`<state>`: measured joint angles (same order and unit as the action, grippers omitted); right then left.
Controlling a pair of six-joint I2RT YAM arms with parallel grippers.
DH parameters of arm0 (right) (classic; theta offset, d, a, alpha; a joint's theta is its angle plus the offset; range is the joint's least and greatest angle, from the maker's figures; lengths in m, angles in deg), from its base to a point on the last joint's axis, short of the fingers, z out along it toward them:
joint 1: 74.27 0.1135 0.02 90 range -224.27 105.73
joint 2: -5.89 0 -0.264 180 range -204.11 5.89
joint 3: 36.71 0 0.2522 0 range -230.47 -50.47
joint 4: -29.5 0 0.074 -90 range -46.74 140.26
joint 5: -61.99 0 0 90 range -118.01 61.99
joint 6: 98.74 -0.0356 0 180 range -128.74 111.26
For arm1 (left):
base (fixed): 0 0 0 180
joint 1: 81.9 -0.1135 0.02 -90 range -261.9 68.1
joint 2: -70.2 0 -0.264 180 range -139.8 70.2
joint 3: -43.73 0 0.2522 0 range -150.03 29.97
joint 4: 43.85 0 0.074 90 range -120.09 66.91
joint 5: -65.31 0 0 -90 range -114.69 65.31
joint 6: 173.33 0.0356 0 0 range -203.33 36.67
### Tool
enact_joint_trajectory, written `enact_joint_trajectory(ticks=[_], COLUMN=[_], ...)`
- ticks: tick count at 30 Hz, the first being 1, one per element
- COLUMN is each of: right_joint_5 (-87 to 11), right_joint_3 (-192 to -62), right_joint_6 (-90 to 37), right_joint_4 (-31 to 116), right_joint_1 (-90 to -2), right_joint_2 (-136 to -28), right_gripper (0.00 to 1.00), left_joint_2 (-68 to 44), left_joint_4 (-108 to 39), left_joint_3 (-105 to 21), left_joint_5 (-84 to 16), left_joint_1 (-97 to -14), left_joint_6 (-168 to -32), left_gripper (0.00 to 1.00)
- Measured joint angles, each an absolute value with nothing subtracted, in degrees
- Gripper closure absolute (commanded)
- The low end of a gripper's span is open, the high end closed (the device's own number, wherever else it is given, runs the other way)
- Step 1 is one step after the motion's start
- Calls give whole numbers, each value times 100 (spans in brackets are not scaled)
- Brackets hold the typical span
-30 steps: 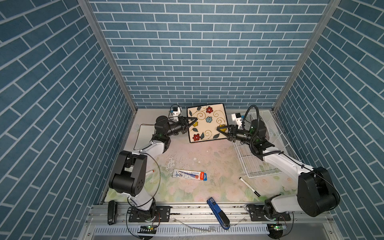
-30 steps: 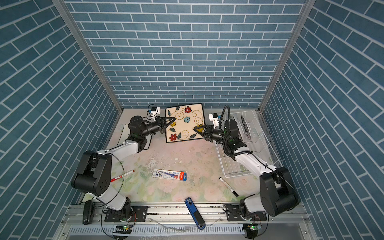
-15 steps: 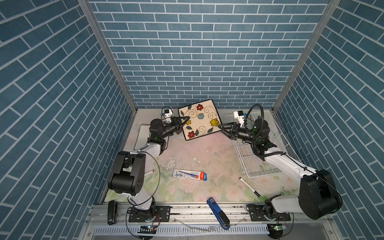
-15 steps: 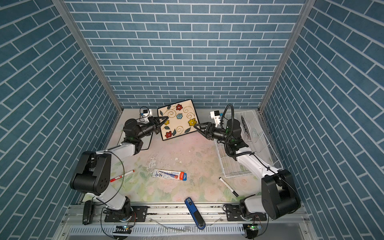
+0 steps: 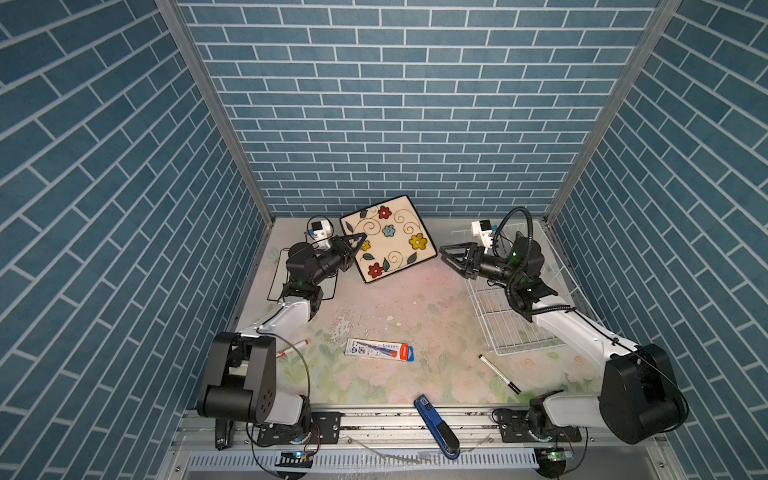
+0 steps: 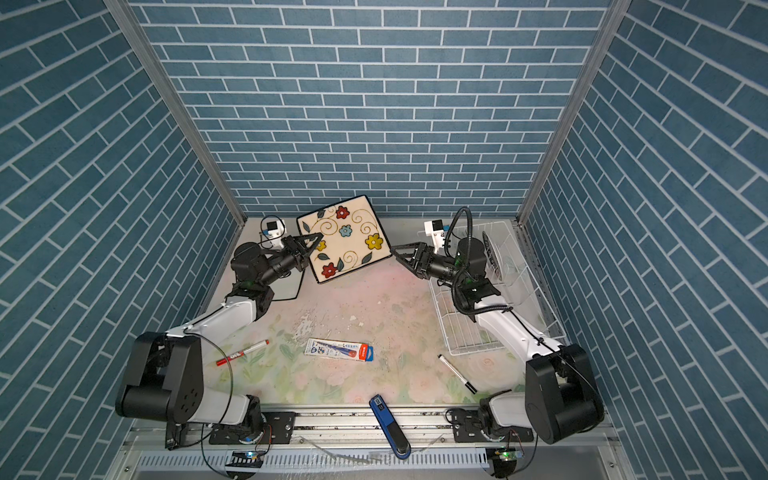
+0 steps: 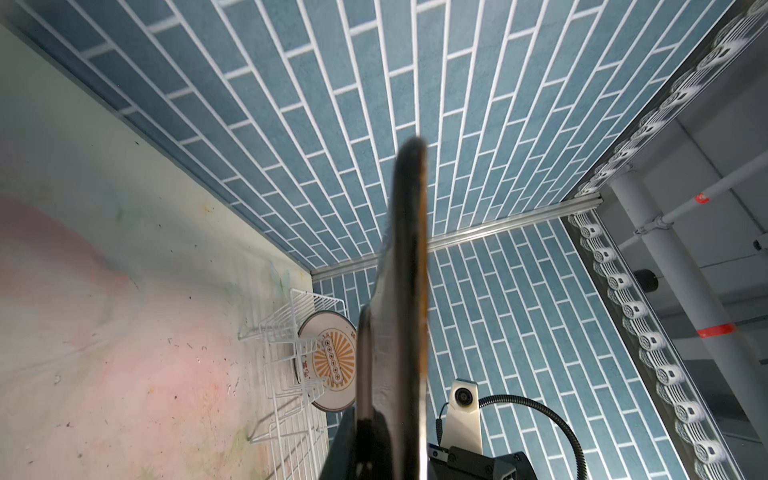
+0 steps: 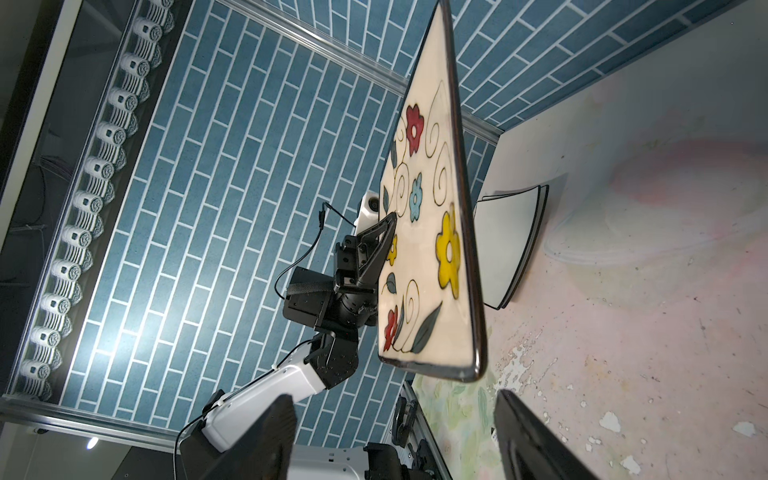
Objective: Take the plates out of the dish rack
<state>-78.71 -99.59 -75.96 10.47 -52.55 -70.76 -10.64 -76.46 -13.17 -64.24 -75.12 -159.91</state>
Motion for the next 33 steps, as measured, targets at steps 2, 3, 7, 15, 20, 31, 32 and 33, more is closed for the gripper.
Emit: enact_joint_trajectory(ticks=[2, 3, 7, 15, 20, 31, 32, 33], right_joint_5=[-7867, -7864, -7860, -7858, -7860, -7838, -7838, -7838], right_joint_3=[-9959, -9959, -9959, -9948, -9948, -9948, -9948, -9948], right_joint_6=[-7594, -7594, -7592, -7585, -7577, -7426, -7426, -7426], right_joint_4=[1031, 1025, 1016, 1018, 1018, 1108, 1114, 1114], right_joint_1=[-5273, -5282, -5317, -5341, -5345, -5363, -5360, -5363], right_joint_2=[-7052, -7038, -6990, -6940, -6885, -6732, -6735, -6735], right_gripper=[22, 21, 21, 20, 20, 20, 20, 20], left_joint_2=[-854, -736, -277, 577, 999, 1843, 1891, 1928], left_joint_4=[-7466, -7344, -6822, -6251, -6028, -5711, -5707, -5713], left_joint_3=[-1190, -1131, -923, -342, 121, 939, 1009, 1068], left_joint_5=[-6275, -6177, -5781, -4977, -4347, -2933, -2804, -2693], left_joint_1=[-7590, -7628, -7737, -7942, -8001, -8049, -8056, -8058], left_joint_6=[-15906, -15840, -15595, -15383, -15398, -15390, -15401, -15405], left_gripper=[100, 100, 100, 100, 100, 100, 100, 100])
